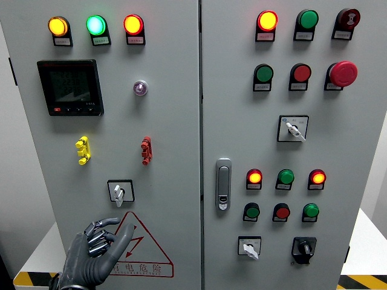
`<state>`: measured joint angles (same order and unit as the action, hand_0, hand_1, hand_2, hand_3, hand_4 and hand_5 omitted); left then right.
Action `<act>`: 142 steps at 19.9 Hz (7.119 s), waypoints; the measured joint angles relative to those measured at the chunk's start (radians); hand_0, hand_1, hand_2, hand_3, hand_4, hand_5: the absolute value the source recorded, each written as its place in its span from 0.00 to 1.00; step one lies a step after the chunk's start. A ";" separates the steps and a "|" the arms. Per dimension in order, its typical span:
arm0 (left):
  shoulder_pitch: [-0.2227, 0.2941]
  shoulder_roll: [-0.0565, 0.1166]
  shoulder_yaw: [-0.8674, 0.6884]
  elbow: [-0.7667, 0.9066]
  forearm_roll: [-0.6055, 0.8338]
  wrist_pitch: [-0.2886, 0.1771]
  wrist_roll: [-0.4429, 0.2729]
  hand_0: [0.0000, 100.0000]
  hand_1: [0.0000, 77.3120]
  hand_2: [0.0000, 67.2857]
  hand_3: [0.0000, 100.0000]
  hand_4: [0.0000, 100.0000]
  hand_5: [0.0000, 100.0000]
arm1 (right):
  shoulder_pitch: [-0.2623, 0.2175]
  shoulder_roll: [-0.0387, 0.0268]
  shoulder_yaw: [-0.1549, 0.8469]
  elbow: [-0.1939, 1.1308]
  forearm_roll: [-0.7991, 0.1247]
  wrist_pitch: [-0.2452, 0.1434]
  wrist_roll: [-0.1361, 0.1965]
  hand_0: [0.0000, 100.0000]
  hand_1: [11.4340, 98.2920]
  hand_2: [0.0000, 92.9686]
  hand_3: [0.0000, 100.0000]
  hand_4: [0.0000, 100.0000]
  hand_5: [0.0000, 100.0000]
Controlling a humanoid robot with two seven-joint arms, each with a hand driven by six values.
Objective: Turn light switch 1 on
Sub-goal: 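Raise the left hand toward the black-and-white rotary switch, then place left hand fingers on the rotary switch knob, then twist the rotary switch knob with the left hand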
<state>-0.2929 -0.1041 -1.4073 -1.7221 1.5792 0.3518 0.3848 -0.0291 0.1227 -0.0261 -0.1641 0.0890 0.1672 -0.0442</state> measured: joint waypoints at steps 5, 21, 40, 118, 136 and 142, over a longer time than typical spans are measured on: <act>-0.040 -0.006 0.000 0.005 0.025 0.053 0.051 0.00 0.77 0.56 0.84 1.00 0.86 | 0.000 0.0000 0.000 0.000 0.000 0.000 0.000 0.00 0.13 0.00 0.11 0.23 0.15; -0.124 -0.004 -0.013 0.042 0.033 0.104 0.096 0.00 0.80 0.60 0.85 1.00 0.85 | 0.000 0.0006 0.000 0.000 0.000 0.000 0.001 0.00 0.13 0.00 0.11 0.23 0.15; -0.182 -0.002 -0.010 0.070 0.035 0.128 0.170 0.00 0.77 0.65 0.85 1.00 0.86 | 0.000 0.0000 0.000 0.000 0.000 0.000 0.000 0.00 0.13 0.00 0.11 0.23 0.15; -0.263 0.006 -0.012 0.150 0.051 0.134 0.247 0.03 0.64 0.83 0.85 1.00 0.87 | 0.000 0.0000 0.000 0.000 0.000 0.000 0.001 0.00 0.13 0.00 0.11 0.23 0.15; -0.279 0.006 -0.011 0.167 0.051 0.134 0.247 0.41 0.62 0.84 0.84 1.00 0.88 | 0.000 0.0001 0.000 0.000 0.000 0.000 0.000 0.00 0.13 0.00 0.11 0.23 0.15; -0.284 0.006 -0.010 0.170 0.051 0.134 0.247 0.47 0.60 0.84 0.84 1.00 0.88 | 0.000 0.0001 0.000 0.000 0.000 0.000 0.001 0.00 0.13 0.00 0.11 0.23 0.15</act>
<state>-0.5771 -0.0982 -1.4173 -1.5518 1.6307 0.4863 0.6319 -0.0291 0.1227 -0.0261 -0.1641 0.0890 0.1672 -0.0433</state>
